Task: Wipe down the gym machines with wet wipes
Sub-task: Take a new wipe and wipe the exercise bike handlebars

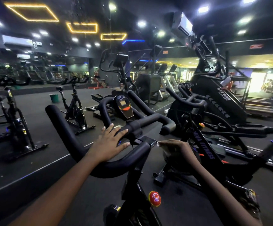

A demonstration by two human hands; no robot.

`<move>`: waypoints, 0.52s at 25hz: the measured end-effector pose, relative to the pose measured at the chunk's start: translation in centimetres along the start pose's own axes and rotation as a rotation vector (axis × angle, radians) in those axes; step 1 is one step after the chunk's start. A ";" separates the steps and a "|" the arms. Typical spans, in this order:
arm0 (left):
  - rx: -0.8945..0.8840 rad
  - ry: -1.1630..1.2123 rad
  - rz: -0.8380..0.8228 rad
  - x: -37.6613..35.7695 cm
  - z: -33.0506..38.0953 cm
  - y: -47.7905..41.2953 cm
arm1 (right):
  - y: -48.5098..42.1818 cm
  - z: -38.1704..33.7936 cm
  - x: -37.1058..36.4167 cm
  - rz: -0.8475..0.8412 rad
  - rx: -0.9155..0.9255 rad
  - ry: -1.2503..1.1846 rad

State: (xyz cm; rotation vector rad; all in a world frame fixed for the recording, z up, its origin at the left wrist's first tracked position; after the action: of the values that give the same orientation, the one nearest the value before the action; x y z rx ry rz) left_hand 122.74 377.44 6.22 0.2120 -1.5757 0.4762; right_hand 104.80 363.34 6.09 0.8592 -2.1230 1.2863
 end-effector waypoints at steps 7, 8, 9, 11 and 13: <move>-0.345 0.392 0.279 2.2 4.5 8.7 | 8.1 -3.1 1.6 0.101 -0.249 0.046; -0.403 0.409 0.310 1.9 5.7 10.7 | 9.8 -3.5 1.7 0.091 -0.306 0.067; -0.460 0.430 0.329 1.4 7.0 12.4 | 11.6 -3.6 1.7 0.077 -0.382 0.085; -0.594 0.458 0.293 -0.9 10.0 15.4 | 16.7 -4.4 1.5 0.070 -0.554 0.141; -0.698 0.479 0.137 -5.0 13.4 17.9 | 22.6 -5.5 0.9 0.035 -0.675 0.223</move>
State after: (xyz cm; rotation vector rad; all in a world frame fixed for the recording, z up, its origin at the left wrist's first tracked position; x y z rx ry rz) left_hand 103.53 386.96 -1.73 -0.5116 -1.2003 0.0477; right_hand 88.10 375.98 -4.08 0.3692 -2.1717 0.5624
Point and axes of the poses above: each hand's wrist, its own y-axis away from the middle knuckle, its own x-axis out of the back of the hand, z = x × y, the point moved 9 cm from there along -y, towards the middle knuckle, and after that the axes turned 6 degrees about -z, right-handed, at the moved point
